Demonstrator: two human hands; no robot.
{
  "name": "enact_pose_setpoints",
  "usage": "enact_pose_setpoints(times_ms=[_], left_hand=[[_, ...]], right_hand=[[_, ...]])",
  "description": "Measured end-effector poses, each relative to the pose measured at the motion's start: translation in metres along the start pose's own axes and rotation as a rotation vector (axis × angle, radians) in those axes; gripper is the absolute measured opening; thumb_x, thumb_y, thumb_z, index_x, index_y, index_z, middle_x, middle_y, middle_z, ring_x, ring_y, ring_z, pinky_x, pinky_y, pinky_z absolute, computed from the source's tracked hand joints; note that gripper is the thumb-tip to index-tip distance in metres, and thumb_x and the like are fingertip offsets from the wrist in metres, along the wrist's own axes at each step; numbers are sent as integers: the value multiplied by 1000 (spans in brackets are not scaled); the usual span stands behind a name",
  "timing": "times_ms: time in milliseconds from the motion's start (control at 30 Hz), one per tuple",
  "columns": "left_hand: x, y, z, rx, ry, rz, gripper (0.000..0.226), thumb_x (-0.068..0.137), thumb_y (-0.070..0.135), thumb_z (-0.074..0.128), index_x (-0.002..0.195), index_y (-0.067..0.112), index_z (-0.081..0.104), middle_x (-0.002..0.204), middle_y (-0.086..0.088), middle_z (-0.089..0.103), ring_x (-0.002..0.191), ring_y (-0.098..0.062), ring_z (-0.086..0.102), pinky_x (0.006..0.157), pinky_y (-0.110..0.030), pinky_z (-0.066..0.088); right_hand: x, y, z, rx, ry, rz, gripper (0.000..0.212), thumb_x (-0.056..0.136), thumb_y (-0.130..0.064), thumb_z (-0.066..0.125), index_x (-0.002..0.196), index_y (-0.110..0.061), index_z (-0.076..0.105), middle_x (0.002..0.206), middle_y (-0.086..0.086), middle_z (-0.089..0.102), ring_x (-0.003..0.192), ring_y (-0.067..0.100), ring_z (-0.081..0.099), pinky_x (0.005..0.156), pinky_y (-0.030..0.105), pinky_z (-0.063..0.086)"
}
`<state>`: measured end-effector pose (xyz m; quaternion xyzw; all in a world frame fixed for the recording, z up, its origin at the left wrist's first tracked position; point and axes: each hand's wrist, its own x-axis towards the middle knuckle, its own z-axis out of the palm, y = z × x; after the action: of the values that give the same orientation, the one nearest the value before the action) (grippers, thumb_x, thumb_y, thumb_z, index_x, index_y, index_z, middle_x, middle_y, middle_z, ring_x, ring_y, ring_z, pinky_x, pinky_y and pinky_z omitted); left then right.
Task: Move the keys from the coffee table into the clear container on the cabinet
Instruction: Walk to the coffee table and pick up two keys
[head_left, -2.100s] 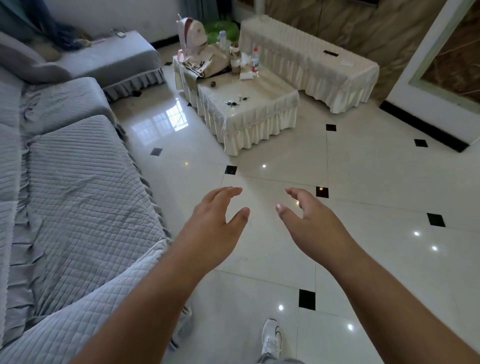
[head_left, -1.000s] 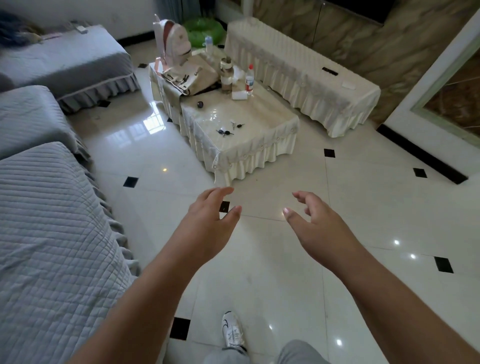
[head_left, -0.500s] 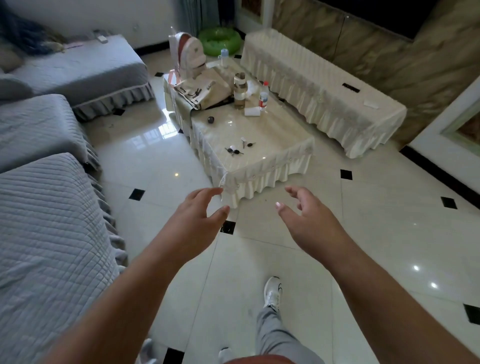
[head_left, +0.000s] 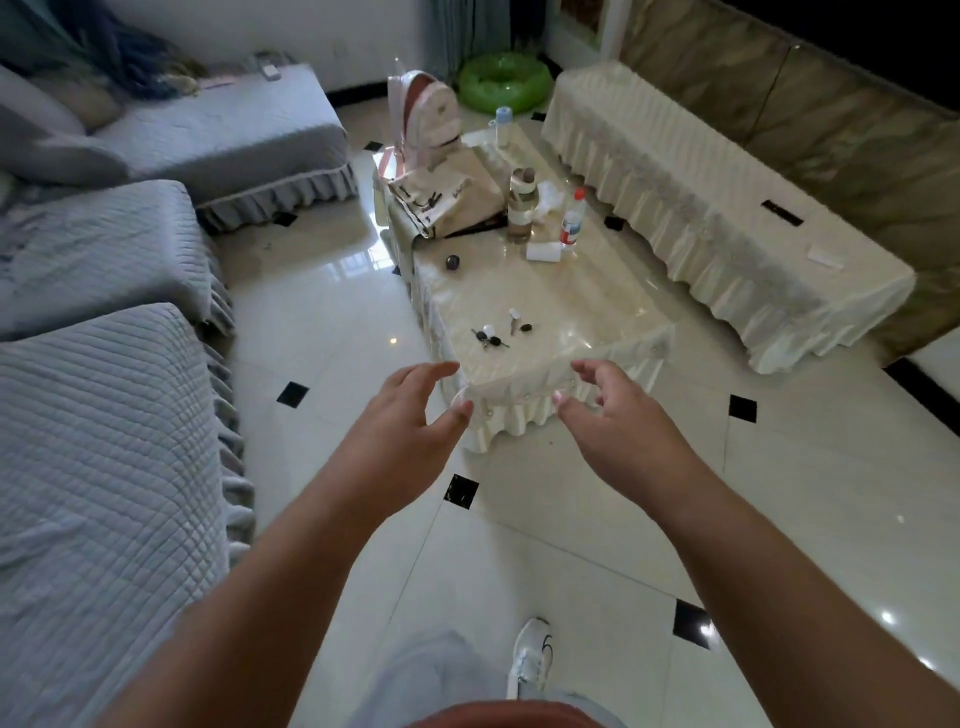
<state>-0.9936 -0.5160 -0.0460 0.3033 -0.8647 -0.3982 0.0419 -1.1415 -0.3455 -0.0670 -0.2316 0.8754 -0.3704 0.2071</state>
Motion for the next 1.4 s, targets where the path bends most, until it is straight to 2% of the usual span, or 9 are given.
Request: enact_pose_setpoints(times_ms=[200,367,567,800,900,1000,1167,1400], left_hand=[[51,0,4,-24,14,-31,48,89,56,49,135,46,42,134,22,40,90,19,43,85,-24,37],[111,-8,7,-39,-23,-36,46,89,56,50,133,48,43,129,22,40,88,27,41,78,-19,35],[217,-15,-13,-76,-41,-16,46,88,58,50,132,49,43,135,15,44,83,19,44,80,-24,38],[337,-3,-30,-99,-107,66,48,89,56,51,135,43,44,139,13,42,86,18,43,81,-23,39],[358,-4,-32,-104,-120,79,48,89,57,50,135,43,44,137,13,43,86,16,44,85,-24,38],[375,-6,-35,-108,-133,75,48,89,56,50,134,43,45,138,12,44,92,9,46,90,-28,40],[403,-16,-39,-112,-138,37,47,90,53,51,135,41,44,139,13,43,90,14,44,86,-26,39],[430,-15,-41,-86,-69,-18,48,90,53,50,136,41,44,140,12,42,100,3,47,87,-26,39]], right_hand=[[52,3,-8,-9,-56,17,54,92,-51,52,142,-35,40,148,-8,45,131,14,46,94,30,36],[109,-1,-12,-10,-42,49,54,92,-51,53,142,-36,40,147,-8,46,111,7,46,91,31,38],[196,-26,-22,-96,23,88,53,94,-51,50,143,-36,37,151,-5,41,130,16,46,91,31,36],[287,-56,-29,-111,115,114,52,94,-48,53,142,-32,41,148,-5,45,130,16,47,98,33,39],[304,-59,-25,-116,104,152,52,94,-47,53,142,-30,42,147,-4,46,131,17,46,105,40,40],[322,-63,-20,-108,81,174,53,95,-47,52,143,-31,40,149,-4,44,132,17,45,105,40,39],[359,-68,-14,-135,44,157,53,95,-46,52,144,-30,40,149,-2,44,131,18,46,98,33,38],[413,-66,-14,-159,-42,88,53,94,-49,51,144,-32,39,149,-3,44,130,18,46,90,30,35]])
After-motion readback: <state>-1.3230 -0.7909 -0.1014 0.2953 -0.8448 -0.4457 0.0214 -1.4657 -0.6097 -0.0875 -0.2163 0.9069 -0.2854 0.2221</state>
